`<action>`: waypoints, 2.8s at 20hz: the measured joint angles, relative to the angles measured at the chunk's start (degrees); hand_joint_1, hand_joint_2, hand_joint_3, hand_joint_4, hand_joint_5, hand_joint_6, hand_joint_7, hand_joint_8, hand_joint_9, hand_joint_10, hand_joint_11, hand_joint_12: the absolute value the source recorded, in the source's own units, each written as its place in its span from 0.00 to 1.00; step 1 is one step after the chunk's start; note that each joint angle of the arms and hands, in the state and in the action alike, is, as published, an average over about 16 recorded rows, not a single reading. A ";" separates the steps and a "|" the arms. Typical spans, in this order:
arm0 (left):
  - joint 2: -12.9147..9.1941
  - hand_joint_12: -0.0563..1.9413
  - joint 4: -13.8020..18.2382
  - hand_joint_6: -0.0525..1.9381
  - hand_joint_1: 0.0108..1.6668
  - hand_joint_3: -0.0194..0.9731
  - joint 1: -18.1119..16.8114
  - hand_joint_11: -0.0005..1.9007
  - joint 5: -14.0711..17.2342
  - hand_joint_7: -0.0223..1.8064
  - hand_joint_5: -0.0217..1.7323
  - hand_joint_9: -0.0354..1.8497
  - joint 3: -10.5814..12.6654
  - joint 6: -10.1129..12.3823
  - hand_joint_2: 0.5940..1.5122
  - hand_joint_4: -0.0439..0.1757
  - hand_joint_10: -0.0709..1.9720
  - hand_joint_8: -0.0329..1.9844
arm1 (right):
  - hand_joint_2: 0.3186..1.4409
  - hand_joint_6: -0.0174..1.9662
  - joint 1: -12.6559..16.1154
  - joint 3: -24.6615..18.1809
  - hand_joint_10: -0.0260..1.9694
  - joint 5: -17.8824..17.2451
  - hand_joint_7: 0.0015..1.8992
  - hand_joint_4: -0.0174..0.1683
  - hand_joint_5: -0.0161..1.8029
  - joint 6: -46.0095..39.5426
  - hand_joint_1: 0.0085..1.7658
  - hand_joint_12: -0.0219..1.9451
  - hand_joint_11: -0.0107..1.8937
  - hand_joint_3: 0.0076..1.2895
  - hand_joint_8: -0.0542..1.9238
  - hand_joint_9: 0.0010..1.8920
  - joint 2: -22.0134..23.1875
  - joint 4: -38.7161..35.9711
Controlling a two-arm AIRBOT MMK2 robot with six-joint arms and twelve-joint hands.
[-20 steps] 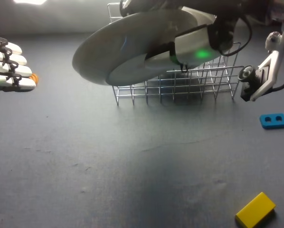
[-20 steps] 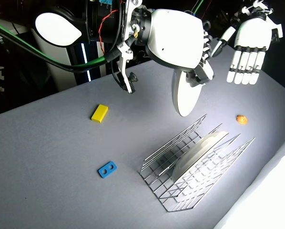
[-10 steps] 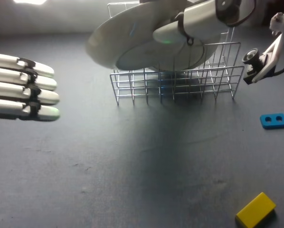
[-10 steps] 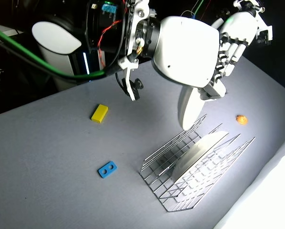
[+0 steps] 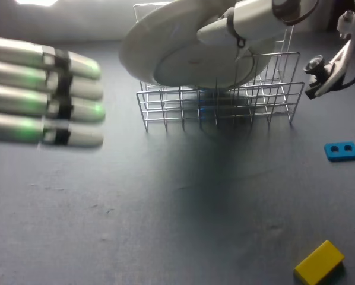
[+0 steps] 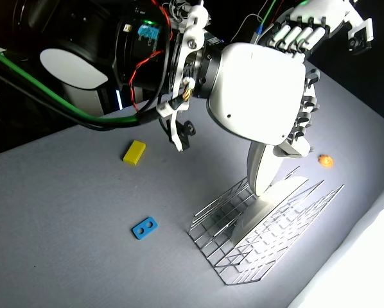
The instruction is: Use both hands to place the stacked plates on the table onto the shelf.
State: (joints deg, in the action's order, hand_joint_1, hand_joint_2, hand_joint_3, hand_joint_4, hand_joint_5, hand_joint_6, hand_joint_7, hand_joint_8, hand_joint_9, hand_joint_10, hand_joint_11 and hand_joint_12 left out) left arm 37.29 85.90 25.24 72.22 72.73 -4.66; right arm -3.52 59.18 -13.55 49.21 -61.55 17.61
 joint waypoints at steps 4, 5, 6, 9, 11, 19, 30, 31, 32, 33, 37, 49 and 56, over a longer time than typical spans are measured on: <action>-0.36 0.12 1.24 0.04 0.00 0.04 -1.89 0.01 1.73 0.07 0.07 0.06 -0.87 0.22 0.61 0.21 0.04 0.03 | 0.68 0.59 -1.21 1.16 0.03 -0.52 0.48 0.10 0.44 0.81 0.68 0.61 0.33 0.00 0.61 0.62 -0.66 1.10; -0.42 0.12 1.44 0.04 0.00 0.04 -2.00 0.01 2.40 0.07 0.07 0.06 -0.98 0.30 0.61 0.21 0.04 0.03 | 0.68 0.59 -1.57 1.45 0.03 -0.65 0.48 0.10 0.44 1.02 0.67 0.61 0.33 0.00 0.60 0.62 -0.84 1.37; -0.48 0.12 1.60 0.04 0.00 0.03 -2.00 0.01 3.11 0.07 0.07 0.06 -1.11 0.38 0.61 0.21 0.04 0.03 | 0.68 0.59 -1.95 1.75 0.03 -0.80 0.48 0.10 0.44 1.23 0.67 0.61 0.33 0.00 0.60 0.62 -1.02 1.63; -0.54 0.12 1.73 0.04 0.00 0.03 -1.85 0.01 5.06 0.07 0.08 0.06 -1.48 0.64 0.61 0.21 0.04 0.03 | 0.68 0.59 -3.22 2.71 0.03 -1.42 0.47 0.09 0.44 1.88 0.67 0.61 0.33 0.00 0.60 0.62 -1.58 2.33; -0.52 0.12 1.44 0.04 0.00 0.03 -1.70 0.01 6.11 0.07 0.08 0.06 -1.66 0.69 0.61 0.21 0.04 0.03 | 0.69 0.60 -4.18 3.38 0.03 -1.81 0.47 0.09 0.44 2.23 0.67 0.60 0.33 0.00 0.60 0.62 -1.97 2.45; -0.31 0.12 1.44 0.04 0.00 0.04 -0.70 0.01 10.03 0.07 0.07 0.06 -2.11 0.35 0.61 0.21 0.04 0.03 | 0.71 0.61 -7.89 6.24 0.03 -2.81 0.46 0.12 0.44 3.27 0.66 0.59 0.32 0.00 0.61 0.60 -3.23 2.55; -0.32 0.12 2.75 0.03 0.00 0.04 -0.22 0.01 10.00 0.06 0.06 0.06 -3.15 -0.86 0.61 0.21 0.04 0.03 | 0.76 0.49 -9.99 7.88 0.03 -2.99 0.43 0.11 0.40 3.86 0.64 0.58 0.25 0.00 0.41 0.50 -3.89 2.52; -0.34 0.12 2.87 0.03 0.00 0.04 -0.28 0.01 10.05 0.06 0.05 0.06 -3.22 -0.89 0.61 0.21 0.04 0.03 | 0.77 0.45 -9.90 7.82 0.03 -3.00 0.43 0.11 0.40 3.85 0.64 0.58 0.24 0.00 0.38 0.49 -3.88 2.50; -0.35 0.12 2.97 0.03 0.00 0.04 -0.33 0.01 10.10 0.06 0.05 0.06 -3.27 -0.89 0.61 0.21 0.04 0.03 | 0.77 0.42 -9.75 7.74 0.03 -3.04 0.42 0.10 0.39 3.84 0.64 0.58 0.23 0.00 0.34 0.48 -3.86 2.49; -0.37 0.12 3.06 0.03 0.00 0.04 -0.39 0.01 10.16 0.06 0.05 0.06 -3.31 -0.89 0.61 0.21 0.04 0.03 | 0.78 0.38 -9.56 7.65 0.02 -3.10 0.42 0.10 0.39 3.83 0.64 0.58 0.22 0.00 0.31 0.47 -3.81 2.47; -0.43 0.12 3.28 0.03 0.00 0.04 -0.67 0.01 10.55 0.06 0.05 0.06 -3.50 -0.71 0.61 0.21 0.04 0.03 | 0.80 0.24 -8.47 7.07 0.03 -3.31 0.41 0.08 0.37 3.69 0.61 0.58 0.17 0.00 0.16 0.43 -3.41 1.98; -0.36 0.23 3.26 0.07 0.00 0.04 -1.17 0.03 10.77 0.11 0.09 0.10 -3.99 -0.42 0.62 0.21 0.10 0.07 | 0.79 0.06 -5.92 -2.02 0.06 -5.75 0.39 0.09 0.34 1.63 0.47 0.58 0.10 0.00 0.08 0.38 1.90 -11.63; -0.30 0.59 3.08 0.44 0.06 0.04 -1.37 0.34 10.67 0.43 0.39 0.41 -4.12 -0.36 0.62 0.38 0.49 0.45 | 0.75 0.39 -8.77 -12.49 0.42 -7.17 0.44 0.09 0.41 2.55 0.31 0.76 0.27 0.00 0.43 0.43 8.74 -19.85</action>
State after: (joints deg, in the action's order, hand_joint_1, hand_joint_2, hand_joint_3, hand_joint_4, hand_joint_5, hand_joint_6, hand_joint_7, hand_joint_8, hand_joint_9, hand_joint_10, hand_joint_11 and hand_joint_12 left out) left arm 36.99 88.98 23.86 82.89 68.61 -5.02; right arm -12.29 46.69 -20.72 51.75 -52.81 -2.23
